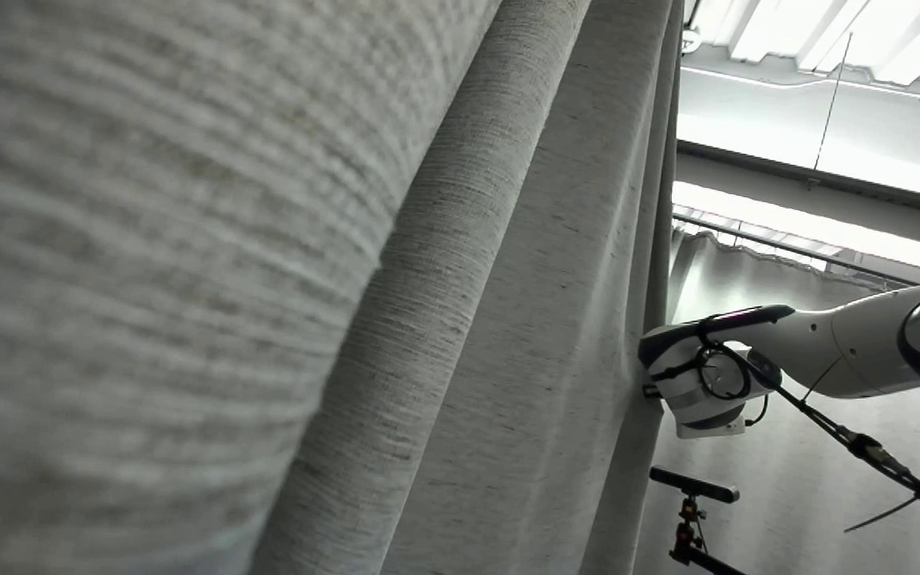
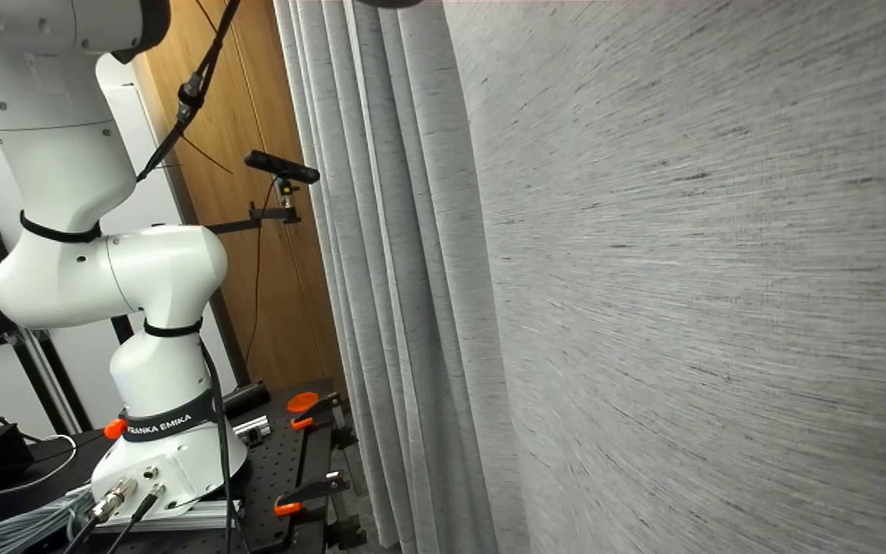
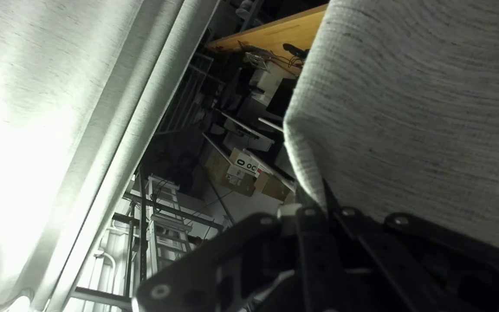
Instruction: Open the curtains
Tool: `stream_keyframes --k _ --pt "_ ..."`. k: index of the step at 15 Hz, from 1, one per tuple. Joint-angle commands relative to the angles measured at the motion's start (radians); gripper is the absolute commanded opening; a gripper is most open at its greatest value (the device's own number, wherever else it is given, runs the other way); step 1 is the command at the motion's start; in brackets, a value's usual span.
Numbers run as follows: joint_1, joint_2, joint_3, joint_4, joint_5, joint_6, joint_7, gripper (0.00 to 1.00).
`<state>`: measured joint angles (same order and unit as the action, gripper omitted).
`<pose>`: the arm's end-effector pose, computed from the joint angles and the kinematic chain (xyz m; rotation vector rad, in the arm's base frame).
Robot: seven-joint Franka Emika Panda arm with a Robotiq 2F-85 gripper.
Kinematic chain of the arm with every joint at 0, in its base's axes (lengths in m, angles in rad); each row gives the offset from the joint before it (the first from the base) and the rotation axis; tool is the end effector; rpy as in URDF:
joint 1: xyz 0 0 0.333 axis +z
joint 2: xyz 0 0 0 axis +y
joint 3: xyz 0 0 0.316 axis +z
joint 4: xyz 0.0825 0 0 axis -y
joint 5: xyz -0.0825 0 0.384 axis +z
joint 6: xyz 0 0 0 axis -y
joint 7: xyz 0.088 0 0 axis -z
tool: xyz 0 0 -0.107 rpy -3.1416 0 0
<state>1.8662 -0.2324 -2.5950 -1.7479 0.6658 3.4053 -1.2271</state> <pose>0.4015 -0.5067 0.6045 1.9029 -0.3845 1.2506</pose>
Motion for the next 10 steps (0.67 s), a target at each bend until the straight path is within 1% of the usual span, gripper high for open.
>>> stream_keyframes --k 1,2,10 --pt "-0.02 -0.102 -0.018 -0.008 0.05 -0.025 -0.061 0.0" --pt "0.011 -0.002 -0.004 0.0 0.003 0.0 0.0 0.01" --pt "0.01 -0.005 0.003 0.0 0.009 0.0 0.0 0.01"
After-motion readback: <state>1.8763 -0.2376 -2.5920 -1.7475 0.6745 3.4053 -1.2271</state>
